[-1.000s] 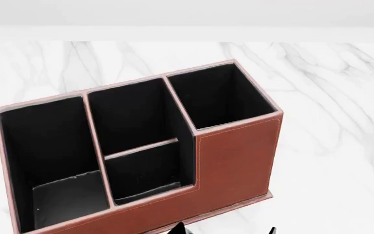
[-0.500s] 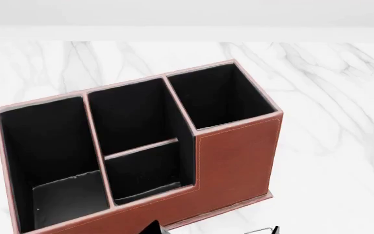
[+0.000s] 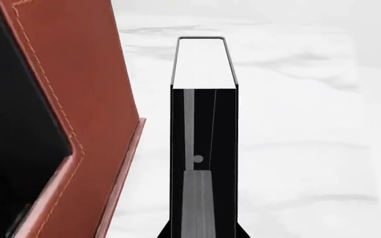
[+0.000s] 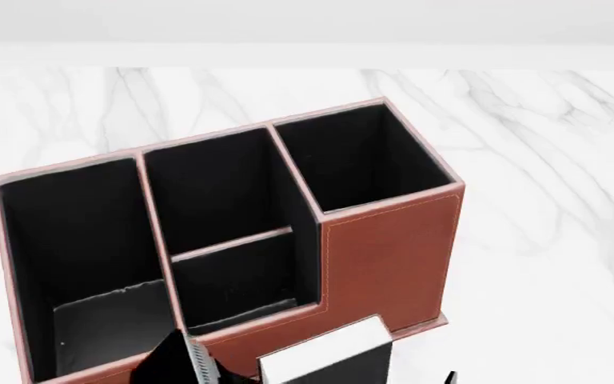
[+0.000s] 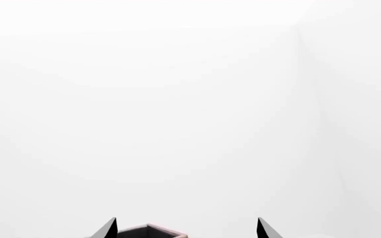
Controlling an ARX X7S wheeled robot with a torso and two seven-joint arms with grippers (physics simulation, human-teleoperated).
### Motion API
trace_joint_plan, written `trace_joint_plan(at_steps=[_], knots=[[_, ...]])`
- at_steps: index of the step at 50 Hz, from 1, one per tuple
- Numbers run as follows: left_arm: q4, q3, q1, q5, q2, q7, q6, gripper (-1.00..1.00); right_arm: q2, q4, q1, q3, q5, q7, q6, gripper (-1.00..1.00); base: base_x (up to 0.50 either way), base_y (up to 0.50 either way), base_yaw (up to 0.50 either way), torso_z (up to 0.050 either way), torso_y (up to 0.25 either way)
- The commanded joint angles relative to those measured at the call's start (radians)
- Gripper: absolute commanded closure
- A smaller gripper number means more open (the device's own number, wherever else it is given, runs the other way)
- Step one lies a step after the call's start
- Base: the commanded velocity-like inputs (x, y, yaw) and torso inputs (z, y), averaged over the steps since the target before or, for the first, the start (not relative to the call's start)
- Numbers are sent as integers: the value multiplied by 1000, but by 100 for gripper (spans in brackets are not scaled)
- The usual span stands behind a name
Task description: Pick up the book and place it in the back compartment of the caddy.
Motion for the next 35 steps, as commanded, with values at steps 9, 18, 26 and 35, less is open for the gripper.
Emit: trace_joint_plan(at_steps=[9,18,26,35], knots=[[280,-56,-79,-38,-200,-133,-69,100,-1,9,8,-5,-4,4,5,-100,0,0,0,0,1],[331,-61,-99,-53,-251,-142,-91,100,0,10,10,-7,-5,6,9,-100,0,0,0,0,1],[335,-80,-126,-85,-277,-136,-109,100,0,12,12,-8,-7,8,8,-100,0,0,0,0,1],[354,-82,-170,-104,-298,-137,-163,100,-3,18,16,-15,-15,8,11,-100,0,0,0,0,1]])
